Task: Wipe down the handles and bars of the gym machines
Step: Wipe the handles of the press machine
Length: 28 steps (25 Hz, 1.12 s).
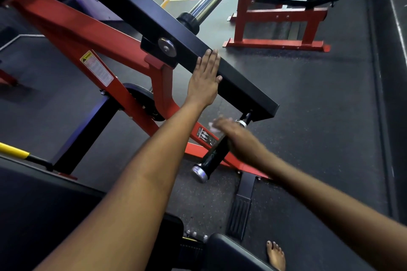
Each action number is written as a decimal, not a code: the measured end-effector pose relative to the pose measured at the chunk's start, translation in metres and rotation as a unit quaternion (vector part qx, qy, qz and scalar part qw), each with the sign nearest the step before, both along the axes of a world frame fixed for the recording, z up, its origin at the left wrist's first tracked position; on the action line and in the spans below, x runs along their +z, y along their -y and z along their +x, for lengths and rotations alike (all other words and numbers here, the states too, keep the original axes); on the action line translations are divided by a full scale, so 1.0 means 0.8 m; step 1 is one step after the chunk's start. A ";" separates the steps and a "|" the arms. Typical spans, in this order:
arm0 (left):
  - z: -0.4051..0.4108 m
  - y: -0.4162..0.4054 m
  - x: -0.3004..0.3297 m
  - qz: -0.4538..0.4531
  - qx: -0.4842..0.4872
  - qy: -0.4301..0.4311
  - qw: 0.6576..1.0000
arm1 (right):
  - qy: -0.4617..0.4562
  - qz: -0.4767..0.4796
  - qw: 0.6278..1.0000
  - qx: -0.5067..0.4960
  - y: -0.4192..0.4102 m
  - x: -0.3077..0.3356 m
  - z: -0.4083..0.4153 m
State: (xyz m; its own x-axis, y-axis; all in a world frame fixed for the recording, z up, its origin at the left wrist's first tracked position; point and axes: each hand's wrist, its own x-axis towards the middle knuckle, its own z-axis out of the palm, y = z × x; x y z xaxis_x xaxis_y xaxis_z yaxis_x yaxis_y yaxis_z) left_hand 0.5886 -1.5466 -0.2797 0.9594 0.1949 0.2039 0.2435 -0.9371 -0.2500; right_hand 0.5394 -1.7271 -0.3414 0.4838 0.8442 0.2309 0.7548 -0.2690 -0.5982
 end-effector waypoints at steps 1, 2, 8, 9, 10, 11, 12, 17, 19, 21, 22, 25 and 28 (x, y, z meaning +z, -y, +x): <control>0.000 0.000 0.000 0.001 0.001 0.000 1.000 | 0.037 -0.081 0.996 -0.017 -0.006 0.005 0.031; 0.000 0.000 0.000 0.002 0.002 0.000 1.000 | 0.052 -0.172 0.983 -0.024 -0.014 0.011 0.049; 0.000 -0.001 0.000 0.005 0.001 -0.001 1.000 | 0.018 -0.404 0.904 0.138 -0.088 0.055 0.001; 0.000 -0.001 -0.001 0.005 0.002 0.000 1.000 | 0.003 -0.412 0.897 0.163 -0.095 0.056 -0.011; 0.000 -0.001 -0.002 0.003 0.001 0.001 1.000 | 0.001 -0.400 0.899 0.178 -0.096 0.054 -0.023; 0.001 -0.001 -0.002 -0.001 0.000 0.001 1.000 | 0.007 -0.361 0.916 0.177 -0.089 0.048 -0.034; 0.001 -0.002 -0.002 -0.005 -0.002 0.000 1.000 | 0.008 -0.293 0.943 0.161 -0.075 0.040 -0.045; 0.001 -0.004 -0.002 -0.010 -0.005 0.007 1.000 | -0.069 0.043 0.984 0.161 0.017 -0.009 -0.078; 0.001 -0.003 -0.003 -0.009 -0.003 0.007 1.000 | -0.075 0.034 0.984 0.159 0.057 -0.041 -0.090; 0.002 -0.002 -0.003 -0.011 -0.001 0.005 1.000 | -0.141 0.033 0.987 0.070 0.086 -0.069 -0.108; 0.003 -0.002 -0.004 -0.009 0.000 0.007 1.000 | -0.241 0.053 0.969 -0.032 0.083 -0.072 -0.112; 0.003 -0.003 -0.004 -0.007 0.001 0.010 1.000 | -0.718 0.159 0.651 -0.187 0.015 -0.048 -0.100; 0.003 -0.002 -0.002 -0.015 0.002 -0.001 1.000 | -0.890 0.262 0.333 -0.171 -0.028 -0.026 -0.104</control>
State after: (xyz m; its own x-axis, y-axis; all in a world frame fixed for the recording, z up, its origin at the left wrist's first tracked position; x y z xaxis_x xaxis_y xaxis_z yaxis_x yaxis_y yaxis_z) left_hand 0.5913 -1.5447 -0.2811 0.9592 0.2042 0.1954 0.2463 -0.9431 -0.2233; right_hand 0.4564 -1.7051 -0.3618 0.2942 0.7393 -0.6057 -0.9410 0.3350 -0.0482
